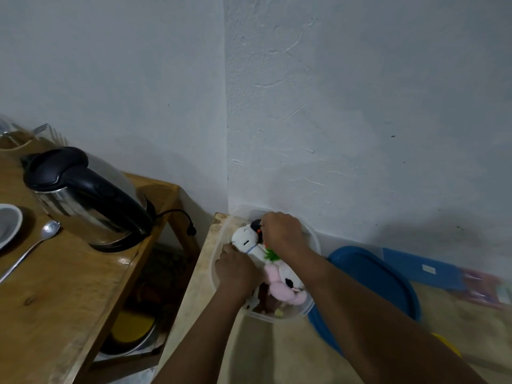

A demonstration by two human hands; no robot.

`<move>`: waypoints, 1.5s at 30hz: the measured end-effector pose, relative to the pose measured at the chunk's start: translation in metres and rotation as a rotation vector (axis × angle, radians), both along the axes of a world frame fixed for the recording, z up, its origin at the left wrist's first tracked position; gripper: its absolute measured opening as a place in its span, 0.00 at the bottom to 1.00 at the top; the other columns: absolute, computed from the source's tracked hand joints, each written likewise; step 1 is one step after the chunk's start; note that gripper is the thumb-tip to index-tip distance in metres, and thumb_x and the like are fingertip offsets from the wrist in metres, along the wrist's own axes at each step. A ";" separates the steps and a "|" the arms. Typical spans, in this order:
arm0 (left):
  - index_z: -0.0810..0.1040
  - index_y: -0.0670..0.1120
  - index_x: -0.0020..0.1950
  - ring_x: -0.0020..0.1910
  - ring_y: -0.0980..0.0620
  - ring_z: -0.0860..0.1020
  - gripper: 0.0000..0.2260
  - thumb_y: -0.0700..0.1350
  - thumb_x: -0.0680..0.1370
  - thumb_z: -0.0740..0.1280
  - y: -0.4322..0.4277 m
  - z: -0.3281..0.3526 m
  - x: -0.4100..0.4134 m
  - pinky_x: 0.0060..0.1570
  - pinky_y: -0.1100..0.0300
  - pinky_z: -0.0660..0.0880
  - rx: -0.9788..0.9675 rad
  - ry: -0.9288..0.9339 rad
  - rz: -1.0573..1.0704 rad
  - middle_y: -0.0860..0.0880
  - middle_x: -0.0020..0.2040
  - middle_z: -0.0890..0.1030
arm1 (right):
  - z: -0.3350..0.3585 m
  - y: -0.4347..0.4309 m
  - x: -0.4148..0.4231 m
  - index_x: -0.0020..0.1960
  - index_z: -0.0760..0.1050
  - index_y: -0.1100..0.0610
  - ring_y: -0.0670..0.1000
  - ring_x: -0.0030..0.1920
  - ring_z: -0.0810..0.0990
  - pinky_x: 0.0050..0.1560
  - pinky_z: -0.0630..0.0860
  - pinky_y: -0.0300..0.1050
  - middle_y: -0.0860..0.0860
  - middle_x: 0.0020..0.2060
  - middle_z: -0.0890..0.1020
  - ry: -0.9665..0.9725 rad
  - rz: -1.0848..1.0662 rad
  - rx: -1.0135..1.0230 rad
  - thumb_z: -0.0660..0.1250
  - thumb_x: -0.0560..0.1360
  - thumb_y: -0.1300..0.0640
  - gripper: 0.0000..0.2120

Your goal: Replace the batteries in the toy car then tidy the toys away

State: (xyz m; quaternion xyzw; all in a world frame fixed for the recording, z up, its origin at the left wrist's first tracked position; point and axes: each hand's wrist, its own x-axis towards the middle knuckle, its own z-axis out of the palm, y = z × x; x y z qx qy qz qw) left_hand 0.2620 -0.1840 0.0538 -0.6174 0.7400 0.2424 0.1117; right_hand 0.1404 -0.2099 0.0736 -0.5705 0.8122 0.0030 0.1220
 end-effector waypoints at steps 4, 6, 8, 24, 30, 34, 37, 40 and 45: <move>0.68 0.42 0.69 0.64 0.46 0.66 0.22 0.53 0.79 0.57 0.005 0.003 0.001 0.61 0.57 0.63 -0.216 -0.212 -0.180 0.45 0.65 0.66 | 0.006 0.020 0.000 0.51 0.82 0.54 0.54 0.49 0.80 0.51 0.70 0.48 0.51 0.47 0.83 0.012 -0.003 -0.181 0.62 0.77 0.55 0.10; 0.72 0.43 0.64 0.61 0.46 0.68 0.18 0.51 0.79 0.57 0.002 0.007 0.004 0.59 0.55 0.63 -0.253 -0.193 -0.177 0.45 0.62 0.70 | 0.008 0.044 -0.005 0.49 0.82 0.53 0.53 0.45 0.80 0.48 0.72 0.48 0.50 0.45 0.84 -0.012 -0.050 -0.432 0.62 0.76 0.55 0.10; 0.77 0.44 0.58 0.58 0.46 0.72 0.15 0.50 0.78 0.58 -0.001 0.016 0.006 0.56 0.54 0.65 -0.299 -0.127 -0.143 0.46 0.57 0.75 | 0.008 0.070 -0.013 0.52 0.83 0.53 0.52 0.46 0.80 0.49 0.75 0.49 0.49 0.47 0.84 -0.058 -0.161 -0.629 0.65 0.76 0.56 0.09; 0.77 0.41 0.63 0.52 0.37 0.79 0.13 0.38 0.79 0.63 0.005 0.022 0.036 0.53 0.42 0.78 -0.273 0.533 0.344 0.38 0.53 0.81 | -0.044 0.201 -0.172 0.76 0.56 0.55 0.64 0.70 0.64 0.71 0.52 0.69 0.63 0.69 0.68 -0.151 -0.929 0.135 0.60 0.77 0.53 0.29; 0.79 0.43 0.61 0.48 0.43 0.77 0.12 0.40 0.81 0.59 0.000 0.010 0.038 0.49 0.51 0.75 -0.253 0.591 0.425 0.41 0.53 0.82 | -0.050 0.194 -0.193 0.69 0.66 0.59 0.64 0.65 0.71 0.70 0.59 0.64 0.62 0.64 0.74 -0.211 -0.937 0.008 0.61 0.77 0.55 0.22; 0.79 0.41 0.62 0.49 0.42 0.77 0.13 0.39 0.81 0.59 -0.003 0.008 0.039 0.49 0.52 0.73 -0.231 0.632 0.443 0.40 0.54 0.82 | -0.028 0.207 -0.180 0.45 0.76 0.56 0.54 0.37 0.75 0.44 0.73 0.50 0.52 0.36 0.77 -0.316 -0.763 -0.440 0.64 0.74 0.53 0.06; 0.78 0.45 0.66 0.50 0.43 0.79 0.15 0.41 0.83 0.57 -0.008 0.003 0.043 0.50 0.51 0.76 -0.226 0.658 0.455 0.41 0.57 0.82 | -0.009 0.217 -0.173 0.57 0.79 0.56 0.53 0.48 0.77 0.53 0.75 0.51 0.53 0.48 0.80 -0.407 -0.635 -0.561 0.68 0.76 0.55 0.10; 0.78 0.46 0.66 0.44 0.48 0.78 0.15 0.42 0.84 0.57 -0.009 0.000 0.045 0.48 0.51 0.76 -0.189 0.718 0.464 0.43 0.53 0.83 | 0.015 0.226 -0.176 0.59 0.79 0.57 0.51 0.53 0.76 0.58 0.72 0.48 0.55 0.53 0.80 -0.406 -0.564 -0.624 0.70 0.76 0.56 0.12; 0.78 0.42 0.64 0.43 0.50 0.76 0.14 0.41 0.84 0.57 -0.012 0.004 0.048 0.50 0.53 0.74 -0.124 0.776 0.468 0.46 0.51 0.80 | 0.076 0.236 -0.173 0.58 0.80 0.60 0.48 0.50 0.75 0.53 0.66 0.34 0.52 0.50 0.80 -0.359 -0.524 -0.732 0.70 0.76 0.59 0.11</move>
